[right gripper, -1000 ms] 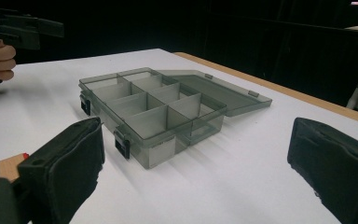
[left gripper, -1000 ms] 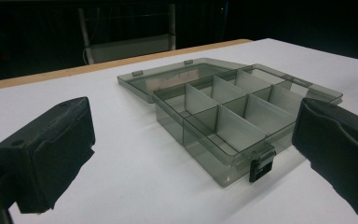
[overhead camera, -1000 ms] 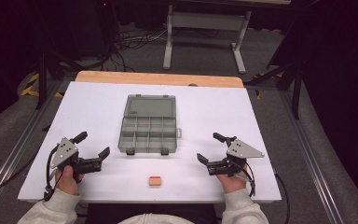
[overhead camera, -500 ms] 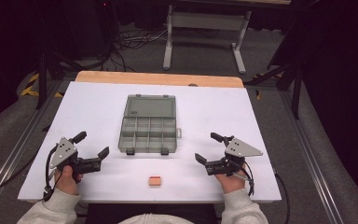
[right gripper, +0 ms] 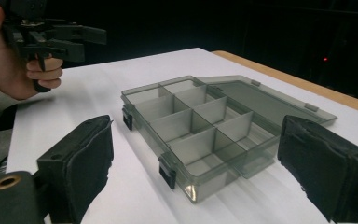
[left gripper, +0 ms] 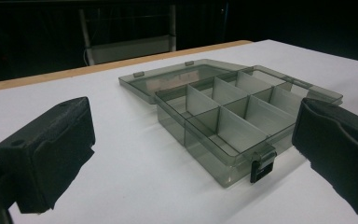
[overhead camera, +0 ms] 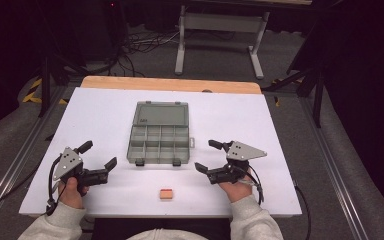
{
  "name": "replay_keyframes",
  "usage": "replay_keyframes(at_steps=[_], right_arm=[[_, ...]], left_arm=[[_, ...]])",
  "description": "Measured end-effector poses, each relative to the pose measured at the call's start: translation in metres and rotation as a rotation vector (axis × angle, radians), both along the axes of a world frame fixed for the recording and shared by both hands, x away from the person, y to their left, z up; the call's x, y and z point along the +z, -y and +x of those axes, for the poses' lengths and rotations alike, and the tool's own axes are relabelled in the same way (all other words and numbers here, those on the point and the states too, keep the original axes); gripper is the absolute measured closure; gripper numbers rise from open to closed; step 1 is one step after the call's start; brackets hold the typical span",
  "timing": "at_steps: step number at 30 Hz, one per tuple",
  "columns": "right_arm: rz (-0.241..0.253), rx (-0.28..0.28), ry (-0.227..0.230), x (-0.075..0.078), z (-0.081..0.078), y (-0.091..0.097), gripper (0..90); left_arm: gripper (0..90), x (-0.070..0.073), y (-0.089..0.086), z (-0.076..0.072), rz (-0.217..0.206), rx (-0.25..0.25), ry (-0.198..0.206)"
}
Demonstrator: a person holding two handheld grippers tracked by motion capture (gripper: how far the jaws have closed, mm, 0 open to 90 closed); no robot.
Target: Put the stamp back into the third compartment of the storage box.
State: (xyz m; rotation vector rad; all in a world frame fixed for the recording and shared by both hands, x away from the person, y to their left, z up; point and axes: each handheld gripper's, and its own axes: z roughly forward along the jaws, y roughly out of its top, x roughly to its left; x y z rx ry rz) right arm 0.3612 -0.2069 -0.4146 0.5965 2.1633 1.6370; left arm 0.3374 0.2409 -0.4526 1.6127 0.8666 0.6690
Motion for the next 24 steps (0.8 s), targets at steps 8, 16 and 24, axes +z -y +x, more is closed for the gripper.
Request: replay_keyframes(at_steps=[8, 16, 24], right_arm=[[-0.017, 0.061, -0.039, 0.006, 0.008, -0.020, 14.0], [-0.050, 0.123, -0.053, 0.010, 0.013, -0.043, 16.1], [-0.068, 0.171, -0.059, 0.012, 0.016, -0.060, 17.1]], left_arm=[[0.2, 0.000, 0.000, 0.000, -0.001, -0.001, -0.001], [0.2, 0.000, -0.001, 0.000, -0.001, -0.002, 0.000], [0.2, 0.000, -0.001, 0.000, -0.001, -0.006, -0.001]])
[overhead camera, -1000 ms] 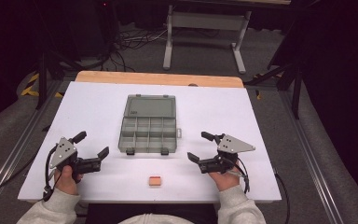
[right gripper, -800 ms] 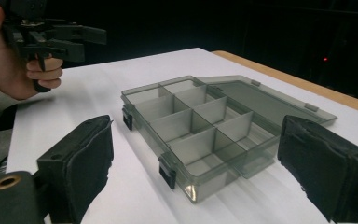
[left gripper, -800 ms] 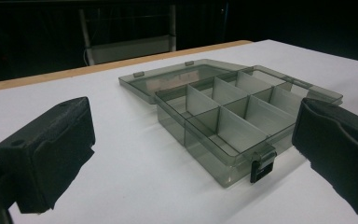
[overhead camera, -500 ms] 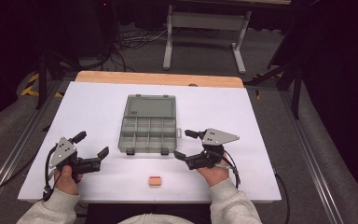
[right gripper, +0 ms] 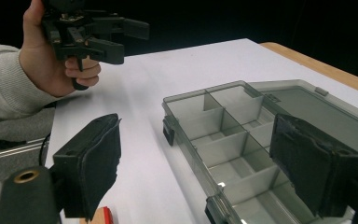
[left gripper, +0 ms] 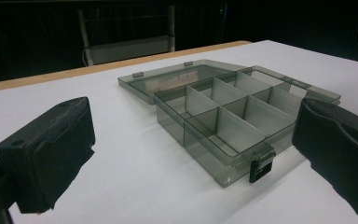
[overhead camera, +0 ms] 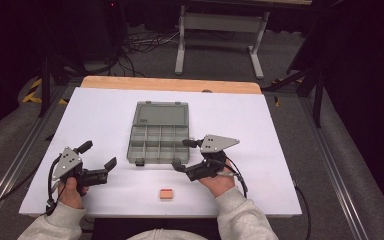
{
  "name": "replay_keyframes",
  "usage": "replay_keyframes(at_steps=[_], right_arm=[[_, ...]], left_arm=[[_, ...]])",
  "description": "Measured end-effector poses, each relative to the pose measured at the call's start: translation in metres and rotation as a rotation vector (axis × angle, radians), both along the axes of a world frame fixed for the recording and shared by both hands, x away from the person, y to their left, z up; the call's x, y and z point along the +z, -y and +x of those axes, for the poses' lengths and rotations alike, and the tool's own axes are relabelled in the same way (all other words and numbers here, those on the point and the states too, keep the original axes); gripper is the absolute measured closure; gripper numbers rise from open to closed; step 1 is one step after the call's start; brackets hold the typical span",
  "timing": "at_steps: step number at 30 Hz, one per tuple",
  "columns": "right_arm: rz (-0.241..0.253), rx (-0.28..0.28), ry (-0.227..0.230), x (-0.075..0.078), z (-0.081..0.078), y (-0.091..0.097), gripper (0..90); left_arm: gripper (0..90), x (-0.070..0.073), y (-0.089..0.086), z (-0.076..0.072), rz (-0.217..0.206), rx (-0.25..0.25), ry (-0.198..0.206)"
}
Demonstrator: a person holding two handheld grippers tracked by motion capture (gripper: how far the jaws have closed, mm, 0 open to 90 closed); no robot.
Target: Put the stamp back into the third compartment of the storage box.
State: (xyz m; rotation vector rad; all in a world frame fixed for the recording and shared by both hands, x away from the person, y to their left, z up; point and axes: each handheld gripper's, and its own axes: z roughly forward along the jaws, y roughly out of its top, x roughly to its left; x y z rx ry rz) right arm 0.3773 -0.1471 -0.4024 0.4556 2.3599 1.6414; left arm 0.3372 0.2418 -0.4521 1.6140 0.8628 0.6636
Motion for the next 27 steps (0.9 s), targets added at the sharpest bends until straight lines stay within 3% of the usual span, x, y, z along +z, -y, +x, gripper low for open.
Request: replay_keyframes(at_steps=[20, 27], right_arm=[[-0.054, 0.093, -0.028, -0.001, 0.006, -0.032, 19.6], [-0.127, 0.135, -0.041, 0.000, 0.007, -0.038, 20.3]], left_arm=[[0.2, 0.000, -0.001, 0.000, 0.001, -0.001, 0.001], [0.2, 0.000, -0.001, 0.000, 0.004, 0.000, 0.000]])
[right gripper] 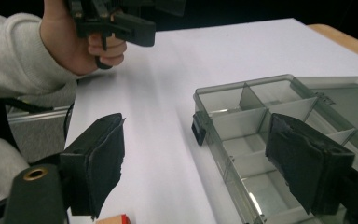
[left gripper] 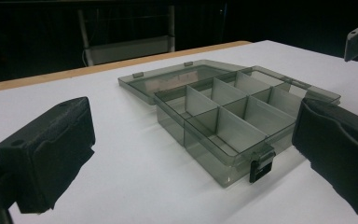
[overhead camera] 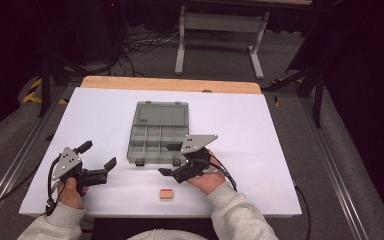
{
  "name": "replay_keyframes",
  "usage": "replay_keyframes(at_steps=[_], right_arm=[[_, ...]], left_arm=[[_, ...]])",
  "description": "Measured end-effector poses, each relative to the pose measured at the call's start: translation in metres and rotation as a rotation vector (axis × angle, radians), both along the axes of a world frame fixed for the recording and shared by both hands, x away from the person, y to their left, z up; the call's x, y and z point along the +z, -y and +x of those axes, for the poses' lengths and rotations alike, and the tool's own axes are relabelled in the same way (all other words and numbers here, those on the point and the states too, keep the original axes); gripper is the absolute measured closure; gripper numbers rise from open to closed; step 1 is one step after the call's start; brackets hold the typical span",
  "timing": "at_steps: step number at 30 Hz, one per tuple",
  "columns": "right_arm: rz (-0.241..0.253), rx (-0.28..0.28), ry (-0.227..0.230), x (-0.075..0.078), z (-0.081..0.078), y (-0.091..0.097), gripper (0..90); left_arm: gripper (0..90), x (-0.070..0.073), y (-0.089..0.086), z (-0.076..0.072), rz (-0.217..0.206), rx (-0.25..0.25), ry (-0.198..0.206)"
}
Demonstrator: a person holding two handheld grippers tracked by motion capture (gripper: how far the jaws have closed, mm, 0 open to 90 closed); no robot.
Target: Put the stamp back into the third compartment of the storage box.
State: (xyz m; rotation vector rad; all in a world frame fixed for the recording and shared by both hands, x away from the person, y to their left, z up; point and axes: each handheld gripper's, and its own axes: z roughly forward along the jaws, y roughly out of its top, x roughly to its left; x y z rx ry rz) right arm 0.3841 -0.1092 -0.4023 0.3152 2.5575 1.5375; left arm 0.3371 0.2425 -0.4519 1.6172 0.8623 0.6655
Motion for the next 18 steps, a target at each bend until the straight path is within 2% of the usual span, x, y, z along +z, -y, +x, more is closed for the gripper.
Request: replay_keyframes(at_steps=[3, 10, 12, 18], right_arm=[[-0.029, 0.015, -0.017, 0.001, 0.000, -0.001, 20.7], [-0.131, 0.065, -0.055, 0.001, -0.003, -0.007, 22.5], [-0.143, 0.073, -0.058, 0.001, -0.003, -0.008, 22.6], [-0.236, 0.112, -0.087, -0.001, -0.007, -0.016, 24.1]], left_arm=[[0.2, 0.000, 0.000, 0.000, -0.003, 0.000, 0.000], [0.2, 0.000, 0.000, 0.000, -0.003, 0.000, -0.001], [0.2, 0.000, 0.000, 0.000, -0.003, 0.000, -0.001], [0.2, 0.000, 0.000, 0.000, -0.003, -0.001, -0.002]])
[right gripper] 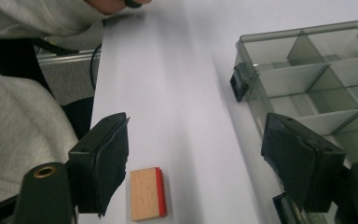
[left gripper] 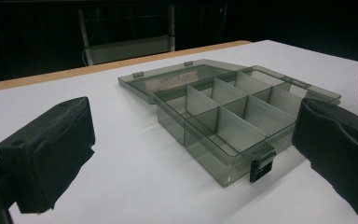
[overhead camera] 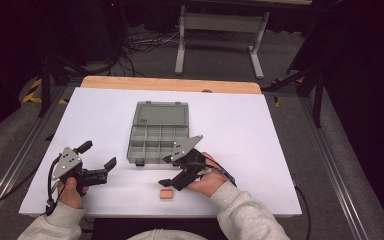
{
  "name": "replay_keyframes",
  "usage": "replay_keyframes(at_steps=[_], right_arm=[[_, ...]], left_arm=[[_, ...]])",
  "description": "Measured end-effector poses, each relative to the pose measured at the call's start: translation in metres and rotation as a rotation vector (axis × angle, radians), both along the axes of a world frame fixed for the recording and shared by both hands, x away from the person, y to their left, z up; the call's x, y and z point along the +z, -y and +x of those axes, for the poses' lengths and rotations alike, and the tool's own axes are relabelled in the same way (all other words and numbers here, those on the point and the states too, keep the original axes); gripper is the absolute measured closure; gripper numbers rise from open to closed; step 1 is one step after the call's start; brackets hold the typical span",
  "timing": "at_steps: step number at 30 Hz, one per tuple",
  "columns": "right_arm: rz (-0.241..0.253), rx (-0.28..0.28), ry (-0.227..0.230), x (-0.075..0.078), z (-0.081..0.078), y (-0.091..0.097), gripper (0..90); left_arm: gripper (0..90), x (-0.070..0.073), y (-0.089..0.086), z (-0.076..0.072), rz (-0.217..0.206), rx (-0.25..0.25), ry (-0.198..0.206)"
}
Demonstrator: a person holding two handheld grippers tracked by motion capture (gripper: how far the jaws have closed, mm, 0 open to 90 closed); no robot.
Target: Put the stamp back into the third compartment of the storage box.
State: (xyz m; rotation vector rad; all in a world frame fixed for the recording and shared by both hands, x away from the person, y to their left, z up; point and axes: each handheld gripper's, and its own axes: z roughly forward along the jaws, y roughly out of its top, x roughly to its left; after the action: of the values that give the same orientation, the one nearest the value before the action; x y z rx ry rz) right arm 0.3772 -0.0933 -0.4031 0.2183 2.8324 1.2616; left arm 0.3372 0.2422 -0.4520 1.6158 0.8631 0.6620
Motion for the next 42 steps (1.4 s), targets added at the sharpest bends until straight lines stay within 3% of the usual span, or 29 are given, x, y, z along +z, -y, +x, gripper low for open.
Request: replay_keyframes(at_steps=[19, 42], right_arm=[[-0.200, 0.075, -0.049, -0.010, -0.011, -0.014, 28.8], [-0.342, 0.093, -0.064, -0.020, -0.018, -0.024, 39.4]], left_arm=[[0.2, 0.000, 0.000, 0.000, -0.001, 0.003, -0.002], [0.2, 0.000, 0.000, 0.001, -0.002, -0.002, -0.005]])
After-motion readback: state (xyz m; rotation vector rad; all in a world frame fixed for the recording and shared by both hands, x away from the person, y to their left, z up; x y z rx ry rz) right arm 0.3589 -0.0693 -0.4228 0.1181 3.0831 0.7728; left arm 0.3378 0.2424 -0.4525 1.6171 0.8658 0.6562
